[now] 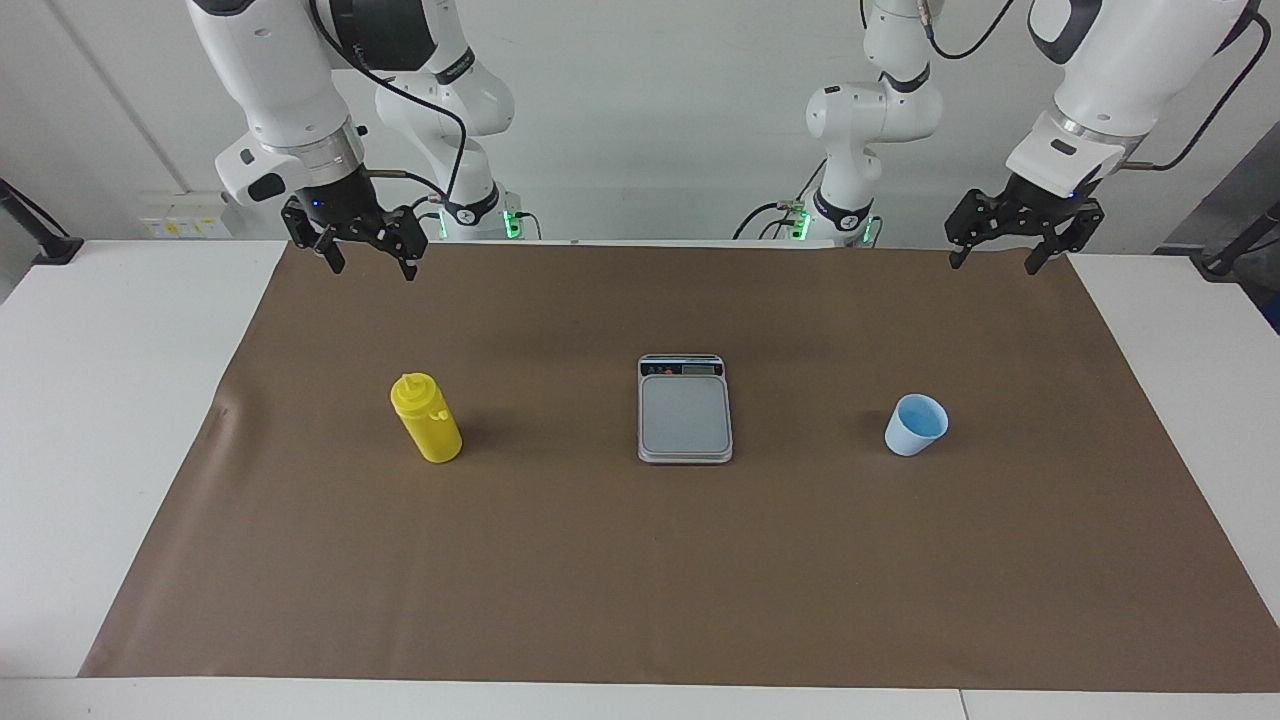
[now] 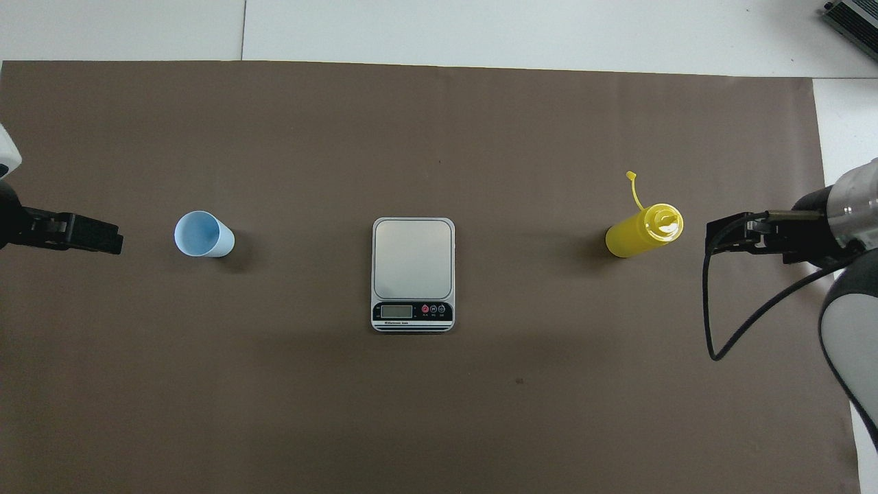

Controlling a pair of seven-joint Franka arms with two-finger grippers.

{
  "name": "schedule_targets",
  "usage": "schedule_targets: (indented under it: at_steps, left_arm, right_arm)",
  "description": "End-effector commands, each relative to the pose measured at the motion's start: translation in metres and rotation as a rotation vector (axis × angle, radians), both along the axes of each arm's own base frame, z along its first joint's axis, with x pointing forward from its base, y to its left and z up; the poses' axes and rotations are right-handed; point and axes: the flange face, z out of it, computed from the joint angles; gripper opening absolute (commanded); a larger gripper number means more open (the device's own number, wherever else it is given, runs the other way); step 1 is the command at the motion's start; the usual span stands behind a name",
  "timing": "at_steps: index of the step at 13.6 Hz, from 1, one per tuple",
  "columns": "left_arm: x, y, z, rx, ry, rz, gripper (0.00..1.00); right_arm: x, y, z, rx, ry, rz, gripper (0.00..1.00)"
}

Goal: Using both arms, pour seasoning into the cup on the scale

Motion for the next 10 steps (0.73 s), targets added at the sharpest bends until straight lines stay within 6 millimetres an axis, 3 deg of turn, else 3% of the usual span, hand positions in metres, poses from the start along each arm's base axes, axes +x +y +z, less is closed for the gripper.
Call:
schedule_targets:
  at_steps: [1,10]
  left_arm:
    - [0.0015,-0.0022,0.0035,0.016,-0.003,-0.016,1.00]
    - [0.0043,-0.0002,-0.0045,0.012,-0.032,0.000,1.00]
  right_arm:
    - [-0.0025,-0.0025,0.0018,-0.004,0.000,-0.018,1.00]
    - [-0.0025,-0.0026,0.0018,-0.004,0.000,-0.018,1.00]
